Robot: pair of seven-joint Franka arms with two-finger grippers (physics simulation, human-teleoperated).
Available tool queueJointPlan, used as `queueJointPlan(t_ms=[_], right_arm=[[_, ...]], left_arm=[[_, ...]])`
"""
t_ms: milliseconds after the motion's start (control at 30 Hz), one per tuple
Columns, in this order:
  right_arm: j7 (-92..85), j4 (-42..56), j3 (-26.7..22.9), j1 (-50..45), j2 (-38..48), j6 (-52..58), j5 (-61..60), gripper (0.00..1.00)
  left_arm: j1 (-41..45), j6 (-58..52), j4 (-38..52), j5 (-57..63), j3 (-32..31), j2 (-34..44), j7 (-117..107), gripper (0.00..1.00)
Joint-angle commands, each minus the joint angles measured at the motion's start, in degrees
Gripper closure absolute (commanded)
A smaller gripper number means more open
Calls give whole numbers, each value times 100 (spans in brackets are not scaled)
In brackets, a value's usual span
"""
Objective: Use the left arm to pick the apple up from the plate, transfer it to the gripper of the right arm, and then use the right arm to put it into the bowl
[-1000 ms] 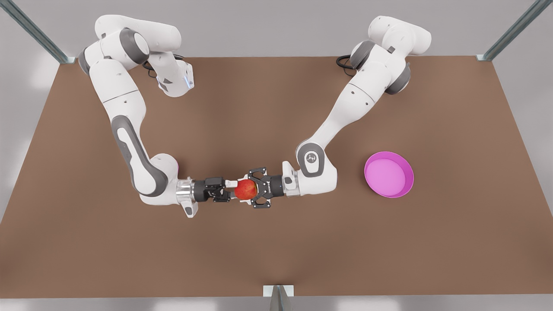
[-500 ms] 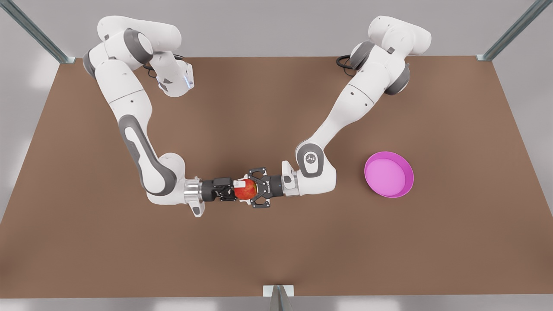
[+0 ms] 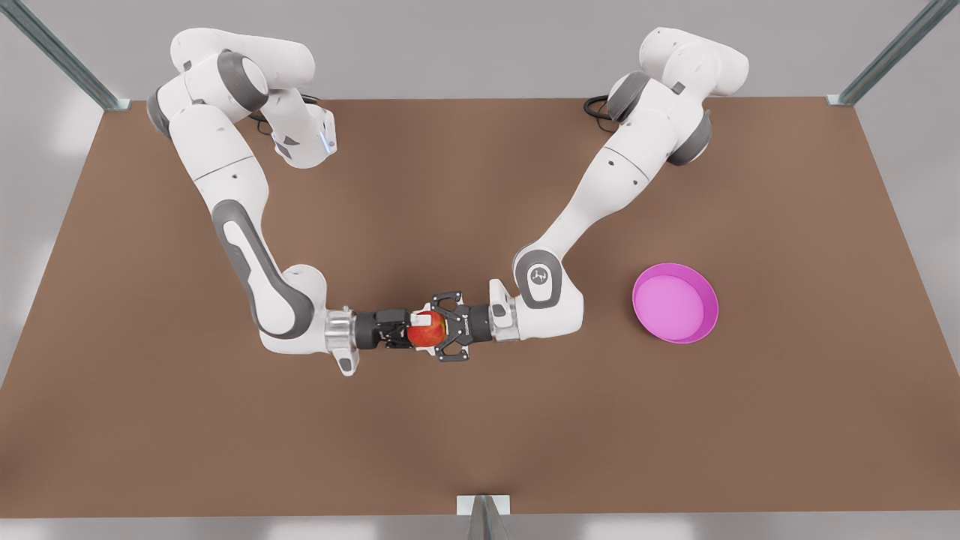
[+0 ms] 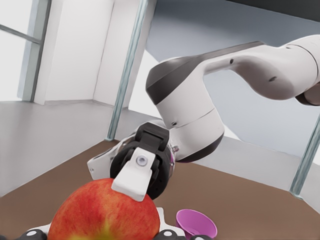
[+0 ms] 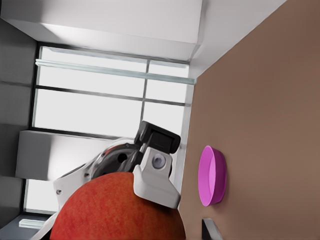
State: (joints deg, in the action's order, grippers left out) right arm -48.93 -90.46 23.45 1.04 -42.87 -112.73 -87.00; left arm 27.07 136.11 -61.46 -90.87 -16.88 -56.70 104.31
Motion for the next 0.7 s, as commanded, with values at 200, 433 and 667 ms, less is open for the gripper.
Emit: queueJointPlan(t_ms=[200, 433, 667], right_arm=[[41, 2, 10, -8, 24, 41, -27, 0], [41, 20, 98, 36, 51, 32, -36, 7], [41, 20, 98, 19, 42, 5, -36, 24]], left_arm=[[0, -49, 3, 16, -8, 9, 116, 32], [0, -49, 3, 16, -8, 9, 115, 32], [0, -49, 3, 16, -8, 1, 124, 32]])
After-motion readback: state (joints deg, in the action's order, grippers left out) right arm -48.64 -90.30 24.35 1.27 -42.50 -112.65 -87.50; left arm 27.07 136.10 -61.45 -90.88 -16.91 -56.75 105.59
